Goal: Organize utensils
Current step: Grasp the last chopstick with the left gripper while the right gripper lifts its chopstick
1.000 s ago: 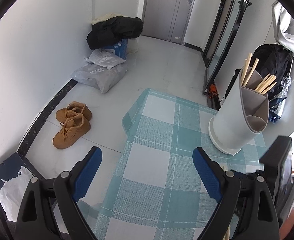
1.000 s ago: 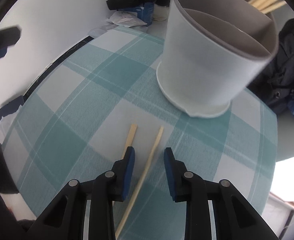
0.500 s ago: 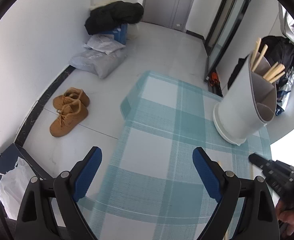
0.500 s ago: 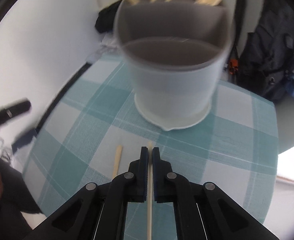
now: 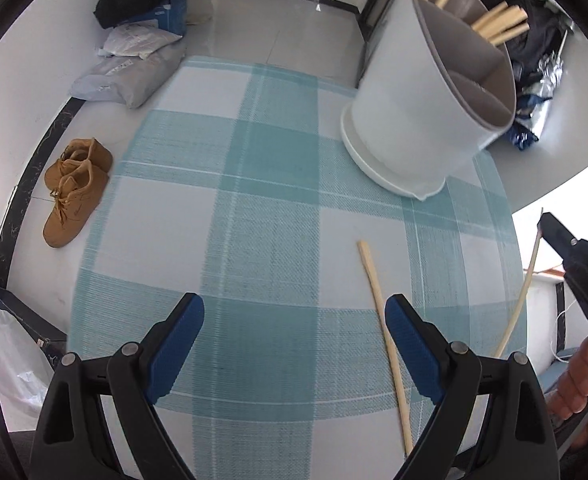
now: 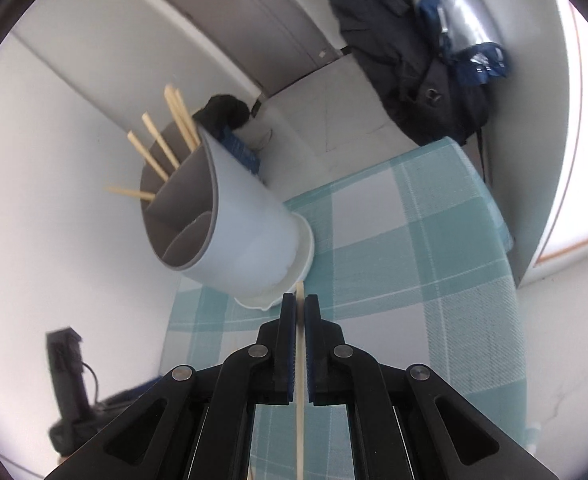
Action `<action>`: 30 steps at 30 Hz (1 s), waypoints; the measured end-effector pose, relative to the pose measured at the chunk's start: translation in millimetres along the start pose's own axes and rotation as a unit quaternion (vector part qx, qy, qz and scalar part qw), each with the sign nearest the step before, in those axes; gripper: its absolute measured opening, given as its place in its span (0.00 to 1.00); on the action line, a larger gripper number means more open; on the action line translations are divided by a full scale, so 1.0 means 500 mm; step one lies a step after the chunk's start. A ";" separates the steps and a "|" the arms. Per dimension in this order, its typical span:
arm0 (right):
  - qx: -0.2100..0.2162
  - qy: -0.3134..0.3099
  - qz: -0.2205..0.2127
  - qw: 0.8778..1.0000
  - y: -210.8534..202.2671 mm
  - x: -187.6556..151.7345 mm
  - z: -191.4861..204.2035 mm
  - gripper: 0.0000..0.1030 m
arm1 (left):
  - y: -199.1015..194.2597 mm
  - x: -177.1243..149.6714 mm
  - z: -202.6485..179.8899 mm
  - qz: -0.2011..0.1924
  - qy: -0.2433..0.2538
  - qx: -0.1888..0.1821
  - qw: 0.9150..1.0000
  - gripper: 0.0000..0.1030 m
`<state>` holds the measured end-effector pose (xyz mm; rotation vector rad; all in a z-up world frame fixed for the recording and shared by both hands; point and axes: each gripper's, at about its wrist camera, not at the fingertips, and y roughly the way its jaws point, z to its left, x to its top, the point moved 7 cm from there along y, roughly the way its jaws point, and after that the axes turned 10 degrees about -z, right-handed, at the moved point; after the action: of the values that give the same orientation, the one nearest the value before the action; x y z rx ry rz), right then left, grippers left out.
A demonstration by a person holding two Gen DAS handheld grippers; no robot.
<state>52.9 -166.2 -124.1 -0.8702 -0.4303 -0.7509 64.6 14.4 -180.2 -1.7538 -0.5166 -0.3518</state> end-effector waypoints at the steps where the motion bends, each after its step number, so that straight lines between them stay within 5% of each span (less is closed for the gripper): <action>1: 0.003 0.003 -0.006 1.000 -0.008 0.004 -0.002 0.03 | 0.003 -0.002 -0.009 0.004 -0.001 -0.008 1.000 0.86; 10: 0.018 0.027 -0.041 0.999 -0.063 0.031 -0.027 0.03 | 0.033 -0.005 -0.048 0.024 0.016 -0.003 1.000 0.81; 17: 0.030 0.007 -0.053 0.998 -0.089 0.040 -0.026 0.03 | 0.049 0.008 -0.042 0.020 0.031 0.045 0.998 0.74; 24: 0.044 0.001 -0.058 0.997 -0.115 0.045 -0.030 0.03 | 0.058 0.009 -0.082 0.029 0.090 0.071 0.993 0.29; 26: 0.043 -0.004 -0.059 0.997 -0.122 0.045 -0.031 0.03 | 0.061 0.007 -0.097 0.035 0.090 0.063 0.993 0.05; 30: 0.044 -0.007 -0.063 0.997 -0.130 0.048 -0.028 0.03 | 0.069 0.008 -0.131 0.043 0.089 0.052 0.994 0.02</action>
<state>21.6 -214.5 -83.5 -0.7718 -0.5302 -0.8363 88.0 -55.0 -191.2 -1.6209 -0.3256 -0.4089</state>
